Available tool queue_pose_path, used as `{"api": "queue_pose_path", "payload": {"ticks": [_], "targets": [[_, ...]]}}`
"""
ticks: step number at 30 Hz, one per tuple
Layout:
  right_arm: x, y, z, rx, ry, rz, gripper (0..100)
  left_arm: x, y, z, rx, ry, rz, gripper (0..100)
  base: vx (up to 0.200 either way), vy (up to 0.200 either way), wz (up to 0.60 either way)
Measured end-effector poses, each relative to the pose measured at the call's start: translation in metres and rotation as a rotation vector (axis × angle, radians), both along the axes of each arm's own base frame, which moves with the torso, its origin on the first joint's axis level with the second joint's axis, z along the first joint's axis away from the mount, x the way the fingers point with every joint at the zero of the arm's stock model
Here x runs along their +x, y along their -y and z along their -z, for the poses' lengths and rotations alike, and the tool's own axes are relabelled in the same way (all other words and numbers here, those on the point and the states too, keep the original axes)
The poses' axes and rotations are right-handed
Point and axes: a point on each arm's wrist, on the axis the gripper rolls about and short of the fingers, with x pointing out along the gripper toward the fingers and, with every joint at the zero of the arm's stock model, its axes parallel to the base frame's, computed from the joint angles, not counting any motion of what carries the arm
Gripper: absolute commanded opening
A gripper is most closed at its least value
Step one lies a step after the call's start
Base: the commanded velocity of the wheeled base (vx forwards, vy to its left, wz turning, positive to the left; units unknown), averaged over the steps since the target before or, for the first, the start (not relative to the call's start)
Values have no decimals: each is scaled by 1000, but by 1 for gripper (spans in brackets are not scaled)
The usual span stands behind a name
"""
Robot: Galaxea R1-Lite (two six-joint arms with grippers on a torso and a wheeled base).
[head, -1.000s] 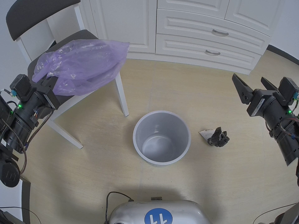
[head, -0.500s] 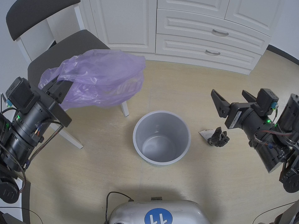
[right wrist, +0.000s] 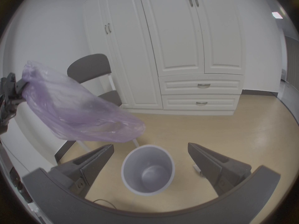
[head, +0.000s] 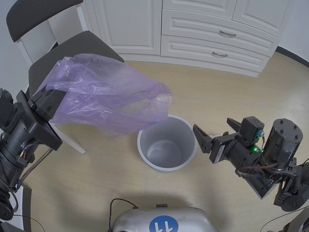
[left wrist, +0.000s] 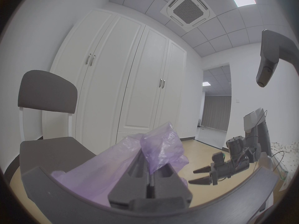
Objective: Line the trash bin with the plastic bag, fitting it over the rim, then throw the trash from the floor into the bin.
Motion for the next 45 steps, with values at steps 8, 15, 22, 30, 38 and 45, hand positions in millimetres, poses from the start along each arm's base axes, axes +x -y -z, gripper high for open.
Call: {"api": "queue_pose_path", "payload": {"ticks": [8, 15, 22, 30, 38, 45], "targets": [[-14, -12, 16, -26, -98, -107, 100, -12, -3, -5, -21, 30, 28, 0, 0, 0, 0], [-15, -14, 17, -26, -104, -119, 100, -21, -7, -6, -24, 51, 58, 0, 0, 0, 0], [-15, -8, 7, -1, -81, -117, 100, -25, -9, -5, -22, 51, 70, 0, 0, 0, 0], [-15, 4, -1, -4, -99, -145, 100, -27, -7, -3, -17, 42, 87, 0, 0, 0, 0], [-4, 10, 0, 65, -333, -202, 100, -31, -4, -2, -16, 39, 119, 0, 0, 0, 0], [18, 17, -7, 163, -436, -197, 100, -35, -4, -4, -22, 45, 142, 0, 0, 0, 0]]}}
